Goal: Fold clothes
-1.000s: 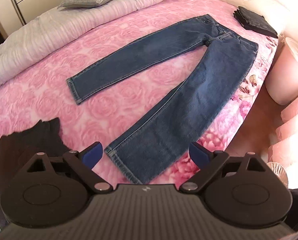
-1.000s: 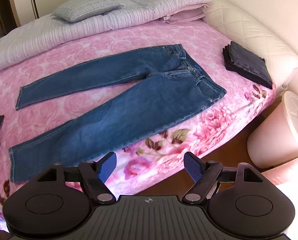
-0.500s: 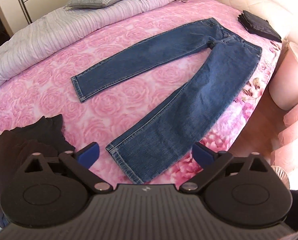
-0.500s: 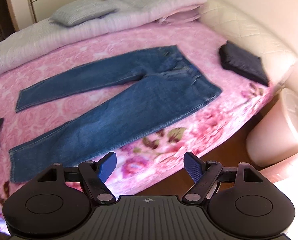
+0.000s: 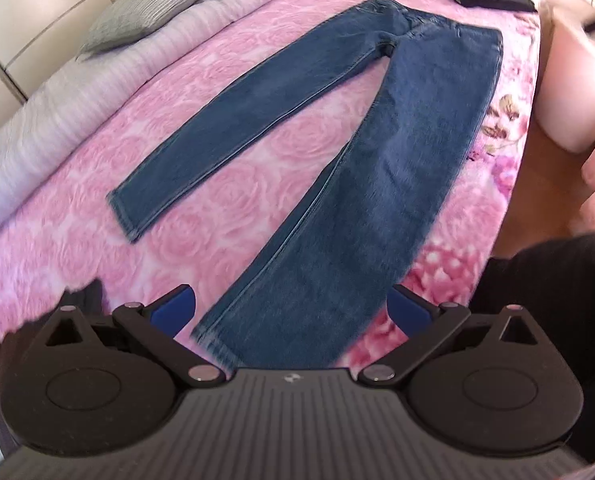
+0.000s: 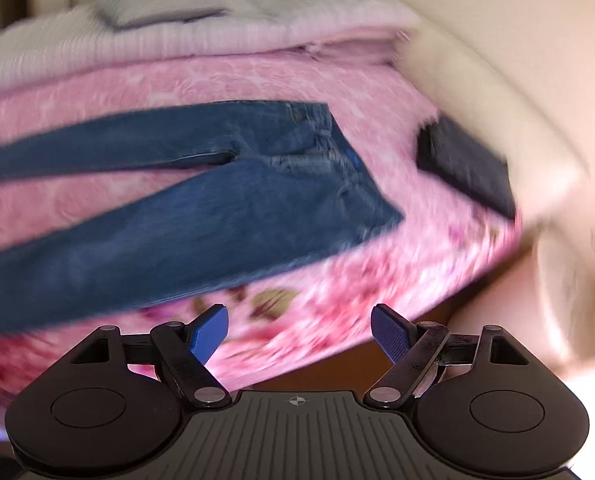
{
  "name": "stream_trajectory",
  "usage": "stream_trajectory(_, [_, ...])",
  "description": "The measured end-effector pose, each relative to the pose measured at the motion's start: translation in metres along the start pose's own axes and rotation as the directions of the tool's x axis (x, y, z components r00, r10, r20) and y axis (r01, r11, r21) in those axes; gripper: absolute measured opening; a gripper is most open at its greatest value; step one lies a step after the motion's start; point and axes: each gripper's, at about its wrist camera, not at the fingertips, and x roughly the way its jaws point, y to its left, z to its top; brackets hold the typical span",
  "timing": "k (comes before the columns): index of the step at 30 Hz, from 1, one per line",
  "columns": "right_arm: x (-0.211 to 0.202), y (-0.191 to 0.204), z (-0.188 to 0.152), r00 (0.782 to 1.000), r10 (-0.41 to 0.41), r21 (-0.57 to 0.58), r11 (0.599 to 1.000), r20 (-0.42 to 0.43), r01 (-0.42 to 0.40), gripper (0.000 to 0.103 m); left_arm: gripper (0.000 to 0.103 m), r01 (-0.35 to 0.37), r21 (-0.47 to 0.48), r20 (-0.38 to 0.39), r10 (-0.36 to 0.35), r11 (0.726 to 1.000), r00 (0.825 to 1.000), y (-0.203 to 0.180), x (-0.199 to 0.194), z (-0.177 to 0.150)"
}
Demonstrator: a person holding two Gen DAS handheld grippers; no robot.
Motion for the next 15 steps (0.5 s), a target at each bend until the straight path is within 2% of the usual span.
stream_trajectory(3, [0.043,-0.021,0.016,0.999,0.007,-0.184,0.983,0.052,0.002,0.082,0.096,-0.041,0.008,0.008,0.041,0.999,0.999,-0.027,0.034,0.017])
stream_trajectory(5, [0.077,-0.035,0.025,0.996,0.023,-0.314,0.949,0.092,0.007,0.082,0.092,-0.075,0.010,-0.026,0.075,0.997,0.997,-0.048,0.056,0.029])
stream_trajectory(9, [0.152,-0.066,0.034,0.993,0.078,-0.575,0.818,0.094,-0.010,0.081,0.087,-0.107,0.010,-0.098,0.108,0.994,0.989,-0.083,0.084,0.043])
stream_trajectory(14, [0.211,-0.092,0.037,0.988,0.151,-0.754,0.652,0.024,-0.081,0.080,0.087,-0.147,0.057,-0.163,0.154,0.987,0.974,-0.113,0.096,0.038])
stream_trajectory(15, [0.218,-0.096,0.036,0.988,0.156,-0.779,0.621,0.023,-0.080,0.077,0.087,-0.146,0.074,-0.185,0.157,0.987,0.970,-0.118,0.098,0.033])
